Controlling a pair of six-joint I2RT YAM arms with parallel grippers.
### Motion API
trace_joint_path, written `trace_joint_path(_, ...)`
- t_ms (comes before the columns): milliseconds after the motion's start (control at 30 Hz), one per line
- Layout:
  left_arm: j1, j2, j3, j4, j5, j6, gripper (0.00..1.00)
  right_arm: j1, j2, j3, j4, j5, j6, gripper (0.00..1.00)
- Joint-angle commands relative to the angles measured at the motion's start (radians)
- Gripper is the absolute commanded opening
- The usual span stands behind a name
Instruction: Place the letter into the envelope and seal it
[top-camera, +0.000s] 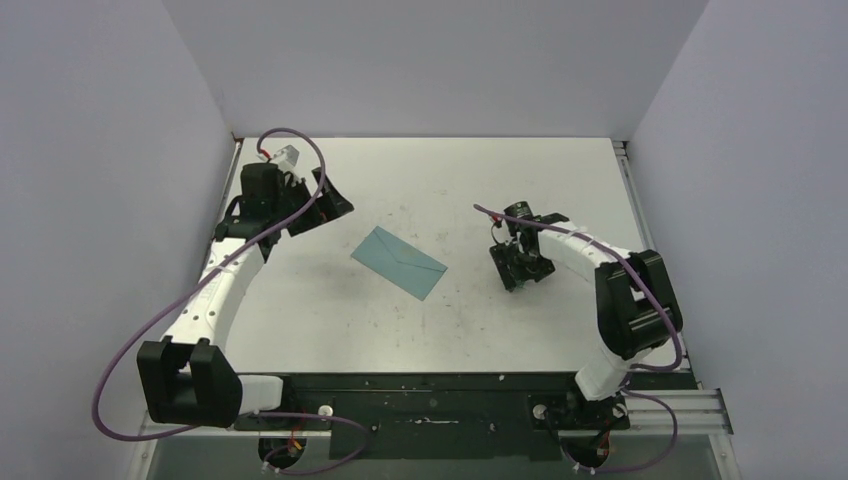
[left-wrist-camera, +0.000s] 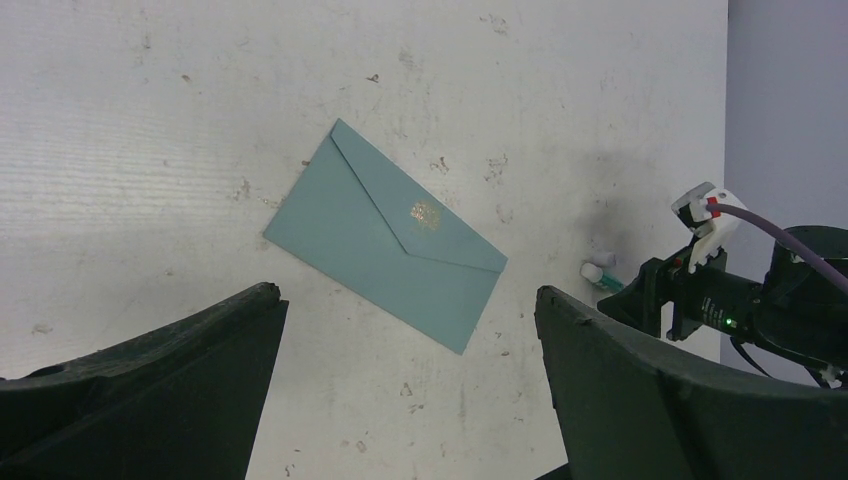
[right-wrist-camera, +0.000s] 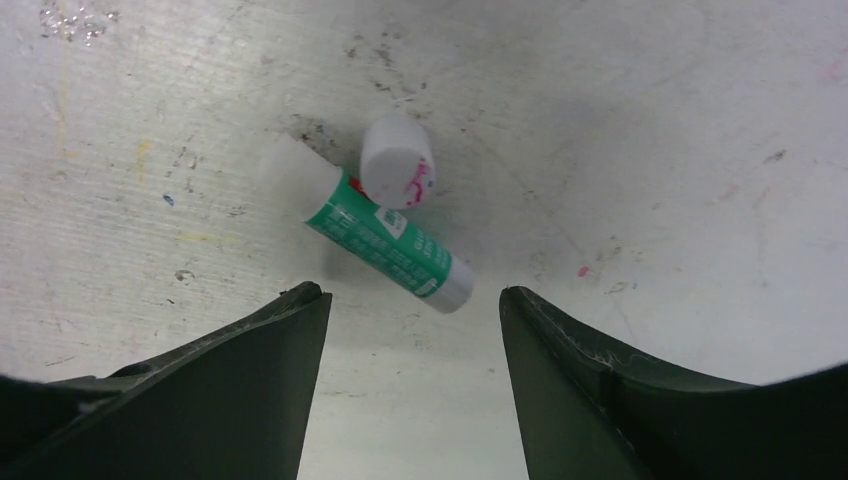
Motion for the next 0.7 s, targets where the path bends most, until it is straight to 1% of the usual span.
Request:
trace_joint_path(0, -0.001, -0.001, 0.052, 0.022, 0.023, 0.023, 0.96, 0.023, 0.014, -0.004, 0.037, 0.016, -0.030, 0.62)
trace_joint_path(100, -0.001, 0.001, 0.051, 0.022, 0.024, 0.023, 0.96, 0.023, 0.022, -0.014, 0.050, 0.003, -0.049, 0.59)
trace_joint_path(167, -0.001, 0.003, 0.049, 0.023, 0.026, 0.022, 0.96, 0.020, 0.033, -0.020, 0.065, 0.004, -0.042, 0.60)
trace_joint_path(233, -0.001, 0.003, 0.049, 0.024, 0.030, 0.019, 0.96, 0.021, 0.051, -0.019, 0.069, -0.027, -0.041, 0.60)
trace_joint_path(267, -0.001, -0.079, 0.049, 0.026, 0.031, 0.018, 0.96, 0.021, 0.059, -0.018, 0.071, -0.028, -0.040, 0.60)
trace_joint_path(300, -0.001, -0.009, 0.049, 0.025, 0.031, 0.018, 0.96, 0.021, 0.064, -0.019, 0.073, -0.028, -0.039, 0.59)
trace_joint_path(333, -0.001, -0.001, 0.049, 0.026, 0.032, 0.018, 0.96, 0.020, 0.070, -0.019, 0.073, -0.028, -0.039, 0.56)
trace_joint_path(367, -0.001, 0.000, 0.049, 0.027, 0.032, 0.018, 0.96, 0.022, 0.073, -0.018, 0.072, -0.030, -0.039, 0.51)
trace_joint_path(500, -0.001, -0.002, 0.045, 0.032, 0.035, 0.014, 0.96, 0.035, 0.072, -0.025, 0.069, -0.052, -0.041, 0.33)
trace_joint_path(533, -0.001, -0.002, 0.044, 0.034, 0.039, 0.010, 0.96, 0.044, 0.070, -0.027, 0.068, -0.055, -0.043, 0.32)
trace_joint_path(667, -0.003, -0.004, 0.034, 0.048, 0.056, 0.000, 0.96, 0.073, 0.078, -0.026, 0.064, -0.057, -0.051, 0.31)
